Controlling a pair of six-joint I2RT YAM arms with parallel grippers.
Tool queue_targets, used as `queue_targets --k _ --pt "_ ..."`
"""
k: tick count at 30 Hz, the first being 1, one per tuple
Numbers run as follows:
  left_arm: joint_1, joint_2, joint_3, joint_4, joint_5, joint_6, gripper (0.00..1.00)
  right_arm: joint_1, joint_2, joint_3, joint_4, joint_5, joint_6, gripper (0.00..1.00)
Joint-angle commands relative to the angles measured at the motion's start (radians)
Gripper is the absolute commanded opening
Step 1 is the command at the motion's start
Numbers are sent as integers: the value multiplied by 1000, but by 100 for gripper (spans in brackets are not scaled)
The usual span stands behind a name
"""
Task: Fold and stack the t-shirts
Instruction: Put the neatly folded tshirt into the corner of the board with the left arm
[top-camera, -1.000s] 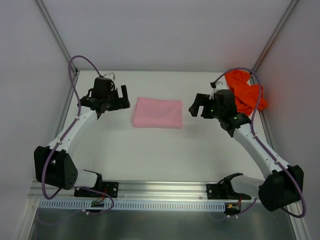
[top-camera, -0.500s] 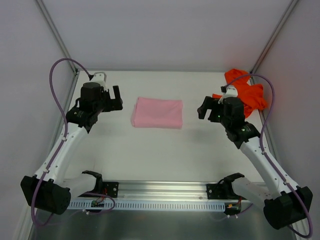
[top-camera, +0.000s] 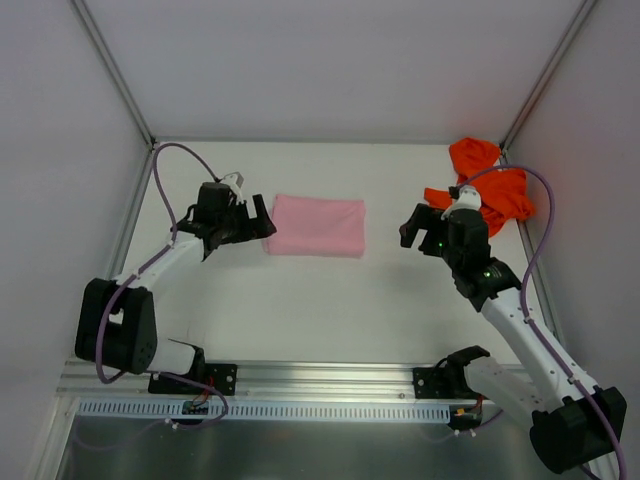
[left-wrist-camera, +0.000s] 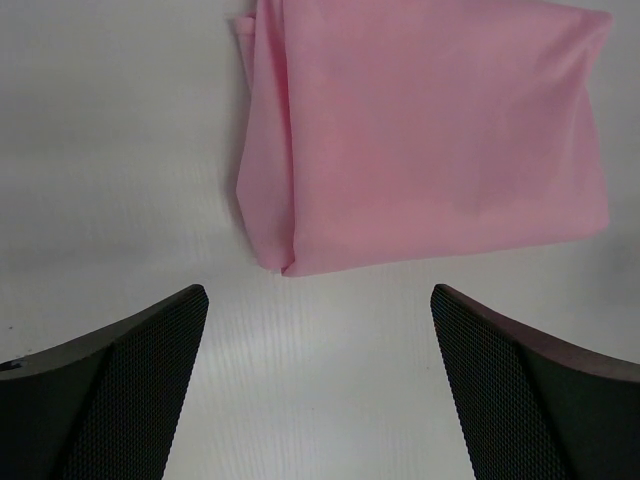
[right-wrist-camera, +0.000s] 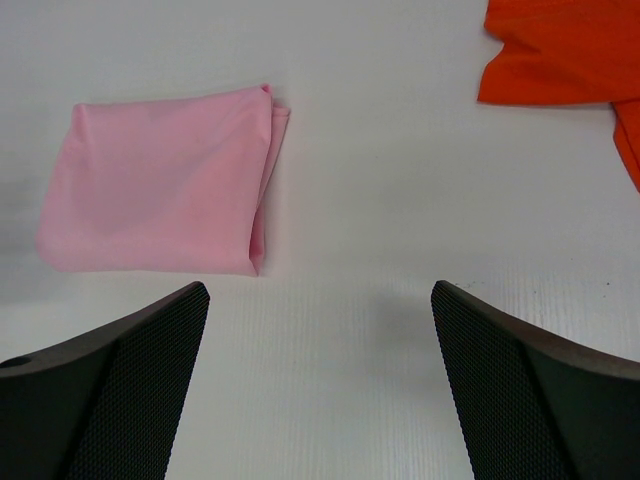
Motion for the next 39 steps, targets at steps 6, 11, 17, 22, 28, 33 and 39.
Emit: queue_targets --k 6,11,17,22,28,33,39 --pt "-1 253 171 130 54 -31 92 -1 -4 22 38 44 7 96" --pt "-4 387 217 153 80 -41 86 -1 -21 34 31 65 -8 96" --pt "-22 488 284 136 51 -35 71 -1 -35 60 0 90 -22 96" --pt "-29 533 303 124 8 -31 58 1 -59 69 -20 114 -16 96" --pt "-29 579 327 116 -6 -18 17 -1 -85 79 -49 121 -19 96" --pt "-29 585 385 43 -70 46 0 -1 -101 100 -74 148 -27 96" --pt "14 602 554 -89 -130 170 0 1 -55 167 -121 157 -39 96"
